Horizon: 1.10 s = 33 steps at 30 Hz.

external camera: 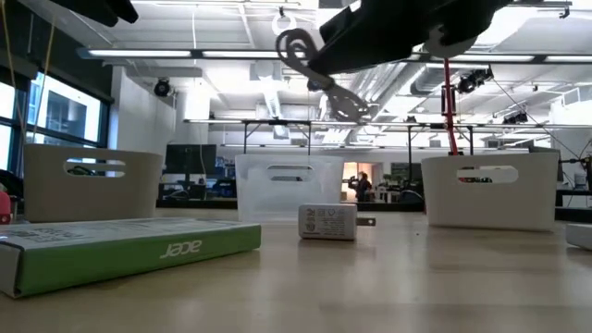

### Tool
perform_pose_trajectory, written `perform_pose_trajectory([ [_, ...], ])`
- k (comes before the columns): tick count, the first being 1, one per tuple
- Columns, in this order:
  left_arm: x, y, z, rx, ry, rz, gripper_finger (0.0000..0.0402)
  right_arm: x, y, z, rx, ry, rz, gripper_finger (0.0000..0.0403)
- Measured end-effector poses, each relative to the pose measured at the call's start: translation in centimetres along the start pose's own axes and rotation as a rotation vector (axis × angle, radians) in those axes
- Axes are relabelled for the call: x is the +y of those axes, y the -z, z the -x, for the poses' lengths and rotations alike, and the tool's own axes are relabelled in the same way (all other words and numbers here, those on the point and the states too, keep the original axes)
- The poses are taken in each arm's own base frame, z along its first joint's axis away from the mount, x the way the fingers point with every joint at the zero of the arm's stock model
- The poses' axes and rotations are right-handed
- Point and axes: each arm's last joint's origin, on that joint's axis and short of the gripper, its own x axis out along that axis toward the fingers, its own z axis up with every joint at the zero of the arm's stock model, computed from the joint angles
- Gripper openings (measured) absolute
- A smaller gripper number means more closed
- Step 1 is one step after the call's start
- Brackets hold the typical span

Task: Pick and place items into bin
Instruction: Put the gray charger cable into the gray bin

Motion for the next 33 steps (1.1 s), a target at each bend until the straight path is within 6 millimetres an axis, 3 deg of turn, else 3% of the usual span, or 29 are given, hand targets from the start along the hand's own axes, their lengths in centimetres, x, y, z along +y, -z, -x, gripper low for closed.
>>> perform_pose_trajectory([
  [8, -0.6, -0.3, -0.3, -0.026, 0.030, 0.036, 0.0152, -0.5, 0.0, -2.0, -0.102, 0.082, 0.004, 0.0014],
  [15, -1.9, 1.7, -1.7, 0.040, 0.089, 0.053, 0.0152, -1.1, 0.5, -3.8, -0.176, 0.136, -0.024, 0.0041],
  [20, -2.4, 2.9, -2.3, 0.084, 0.100, 0.071, 0.0152, -1.6, 1.1, -5.5, -0.187, 0.122, -0.066, 0.0023],
  [25, -2.4, 3.0, -2.4, 0.086, 0.099, 0.071, 0.0152, -1.9, -0.2, -8.4, -0.193, 0.068, -0.066, 0.0018],
  [33, -3.3, 3.4, -1.5, 0.094, 0.166, 0.077, 0.0152, -2.6, -1.6, -14.1, 0.006, 0.020, -0.053, 0.0051],
])
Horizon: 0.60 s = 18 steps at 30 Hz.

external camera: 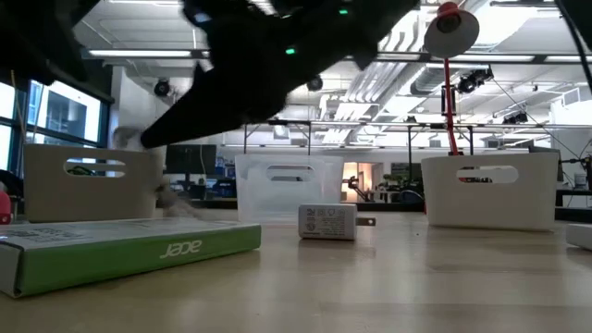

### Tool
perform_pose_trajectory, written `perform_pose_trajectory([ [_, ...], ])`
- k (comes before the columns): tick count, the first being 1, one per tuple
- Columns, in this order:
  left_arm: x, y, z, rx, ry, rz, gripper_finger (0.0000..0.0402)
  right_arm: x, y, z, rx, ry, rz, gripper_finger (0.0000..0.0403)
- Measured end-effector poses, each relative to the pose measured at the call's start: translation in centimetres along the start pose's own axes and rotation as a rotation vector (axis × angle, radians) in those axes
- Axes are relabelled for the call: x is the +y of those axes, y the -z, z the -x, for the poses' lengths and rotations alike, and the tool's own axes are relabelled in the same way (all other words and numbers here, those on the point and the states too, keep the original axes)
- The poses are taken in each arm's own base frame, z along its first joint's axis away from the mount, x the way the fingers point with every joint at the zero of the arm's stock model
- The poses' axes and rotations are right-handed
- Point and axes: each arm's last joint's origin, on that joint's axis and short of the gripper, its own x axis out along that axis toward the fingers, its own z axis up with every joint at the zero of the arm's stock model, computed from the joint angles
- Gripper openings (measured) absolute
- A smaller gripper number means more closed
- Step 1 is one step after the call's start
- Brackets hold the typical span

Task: Pick and place items into bin
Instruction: Put the gray charger cable into the gray bin

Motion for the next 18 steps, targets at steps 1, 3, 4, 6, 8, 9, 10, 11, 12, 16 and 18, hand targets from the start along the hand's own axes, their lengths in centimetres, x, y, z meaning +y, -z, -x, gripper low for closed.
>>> perform_pose_trajectory([
  [1, -0.2, 0.1, 0.2, -0.004, 0.010, 0.002, 0.0152, -0.2, -0.2, -0.5, 0.008, 0.001, -0.006, 0.0050],
  [3, -0.6, 0.3, 0.6, -0.012, 0.025, 0.009, 0.0152, -0.5, -0.7, -1.5, 0.014, 0.003, -0.025, 0.0044],
  [4, -0.8, 0.4, 0.7, -0.017, 0.032, 0.013, 0.0152, -0.7, -0.8, -1.9, 0.021, 0.003, -0.029, 0.0039],
  [6, -1.1, 0.7, 1.1, -0.026, 0.044, 0.015, 0.0152, -0.8, -1.0, -2.8, 0.038, -0.004, -0.031, 0.0028],
  [8, -1.4, 0.9, 1.4, -0.034, 0.054, 0.018, 0.0152, -0.8, -1.0, -3.3, 0.065, -0.010, -0.032, 0.0017],
  [9, -1.5, 0.9, 1.5, -0.036, 0.058, 0.019, 0.0152, -0.9, -1.0, -3.5, 0.079, -0.012, -0.032, 0.0013],
  [10, -1.6, 1.0, 1.6, -0.038, 0.061, 0.022, 0.0152, -1.0, -1.0, -3.5, 0.088, -0.011, -0.034, 0.0008],
  [11, -1.7, 1.1, 1.7, -0.040, 0.064, 0.024, 0.0152, -1.1, -1.0, -3.5, 0.104, -0.014, -0.038, 0.0004],
  [12, -1.7, 1.1, 1.7, -0.041, 0.065, 0.025, 0.0152, -1.2, -0.9, -3.4, 0.120, -0.017, -0.047, 0.0002],
  [16, -1.7, 1.0, 1.7, -0.047, 0.055, 0.028, 0.0152, -1.6, -0.5, -3.1, 0.188, -0.044, -0.068, 0.0007],
  [18, -1.6, 1.0, 1.6, -0.067, 0.030, 0.031, 0.0152, -1.6, -0.7, -2.8, 0.195, -0.061, -0.067, 0.0014],
])
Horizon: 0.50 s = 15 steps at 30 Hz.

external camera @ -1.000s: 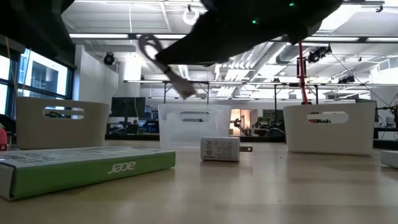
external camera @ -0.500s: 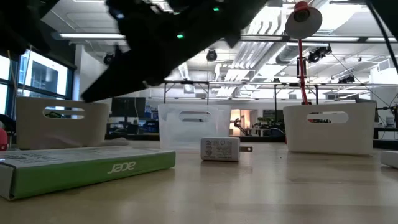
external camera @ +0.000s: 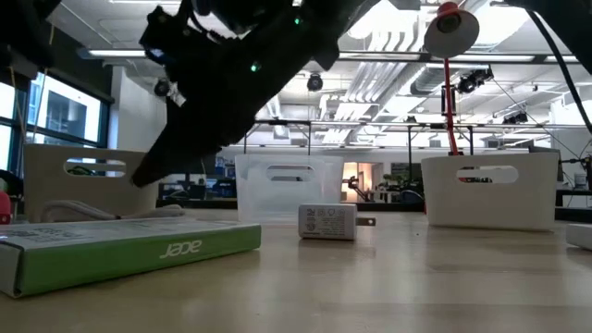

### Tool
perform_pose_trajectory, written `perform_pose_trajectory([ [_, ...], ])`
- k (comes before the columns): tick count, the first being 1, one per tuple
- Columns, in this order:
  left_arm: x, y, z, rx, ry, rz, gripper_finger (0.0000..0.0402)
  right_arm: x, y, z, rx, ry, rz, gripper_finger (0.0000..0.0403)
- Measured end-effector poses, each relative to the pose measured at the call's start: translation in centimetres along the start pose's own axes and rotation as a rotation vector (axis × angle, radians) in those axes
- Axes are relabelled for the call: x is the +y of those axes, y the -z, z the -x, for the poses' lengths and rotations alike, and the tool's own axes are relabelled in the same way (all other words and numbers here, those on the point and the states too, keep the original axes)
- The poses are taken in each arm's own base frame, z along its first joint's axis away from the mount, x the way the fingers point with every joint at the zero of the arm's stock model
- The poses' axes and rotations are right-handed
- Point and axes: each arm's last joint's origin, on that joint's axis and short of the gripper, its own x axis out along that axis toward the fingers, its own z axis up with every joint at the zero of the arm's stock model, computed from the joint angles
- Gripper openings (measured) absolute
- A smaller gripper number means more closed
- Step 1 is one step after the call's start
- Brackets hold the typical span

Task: Pick and place items into bin
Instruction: Put the gray charger cable into the gray bin

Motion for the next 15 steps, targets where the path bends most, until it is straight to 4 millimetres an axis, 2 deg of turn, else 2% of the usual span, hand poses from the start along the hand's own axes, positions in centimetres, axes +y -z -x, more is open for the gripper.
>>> perform_pose_trajectory([
  [6, 0.3, 0.9, -1.5, 0.021, -0.039, 0.036, 0.0152, 0.8, -0.4, 1.1, 0.032, -0.046, 0.031, 0.0046],
  [11, 0.7, 1.6, -4.0, 0.053, -0.015, 0.094, 0.0152, 1.4, -1.2, 2.7, 0.042, -0.050, 0.074, 0.0071],
  [15, 1.1, 1.3, -5.6, 0.036, 0.025, 0.102, 0.0152, 1.9, -1.7, 3.9, 0.057, -0.065, 0.092, 0.0080],
])
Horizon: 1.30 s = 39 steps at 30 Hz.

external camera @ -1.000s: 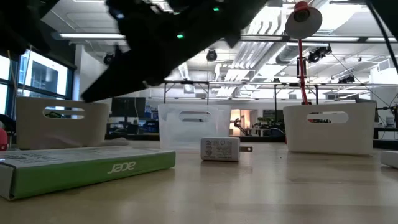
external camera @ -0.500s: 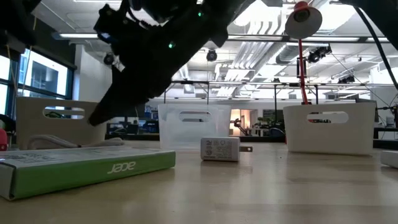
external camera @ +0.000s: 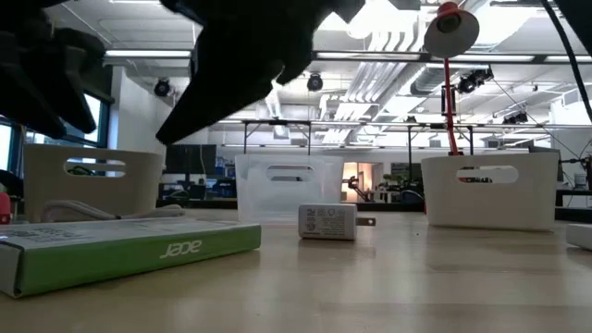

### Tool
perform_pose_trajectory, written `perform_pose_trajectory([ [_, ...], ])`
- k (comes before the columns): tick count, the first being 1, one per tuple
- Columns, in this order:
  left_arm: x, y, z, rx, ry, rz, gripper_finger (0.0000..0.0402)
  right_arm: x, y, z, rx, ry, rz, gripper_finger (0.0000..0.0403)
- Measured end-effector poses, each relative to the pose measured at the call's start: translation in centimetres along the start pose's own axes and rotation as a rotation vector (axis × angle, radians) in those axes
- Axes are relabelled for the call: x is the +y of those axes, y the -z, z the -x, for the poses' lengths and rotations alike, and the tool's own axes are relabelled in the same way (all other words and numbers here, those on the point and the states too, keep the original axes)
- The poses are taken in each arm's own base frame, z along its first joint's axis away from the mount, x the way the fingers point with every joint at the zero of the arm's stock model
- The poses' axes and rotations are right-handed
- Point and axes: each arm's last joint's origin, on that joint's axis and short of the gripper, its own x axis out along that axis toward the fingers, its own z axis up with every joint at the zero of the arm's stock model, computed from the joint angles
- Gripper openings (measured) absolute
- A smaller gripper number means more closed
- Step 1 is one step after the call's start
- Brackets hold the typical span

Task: Pick and place items into bin
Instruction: Put the gray charger cable into the gray bin

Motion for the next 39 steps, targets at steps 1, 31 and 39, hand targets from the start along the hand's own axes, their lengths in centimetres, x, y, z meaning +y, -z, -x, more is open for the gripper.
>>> perform_pose_trajectory([
  [1, 0.1, -0.2, -0.3, -0.005, 0.012, -0.004, 0.0152, 0.1, -0.1, 0.4, 0.004, -0.002, 0.002, 0.0080],
  [31, 2.8, -3.1, -4.1, 0.069, 0.267, 0.131, 0.0152, 7.7, 14.7, 24.9, -0.661, 0.413, -0.130, 0.0077],
  [39, 2.3, -2.6, -7.0, 0.175, 0.304, 0.193, 0.0152, 9.3, 17.9, 25.4, -0.710, 0.424, -0.147, 0.0077],
])
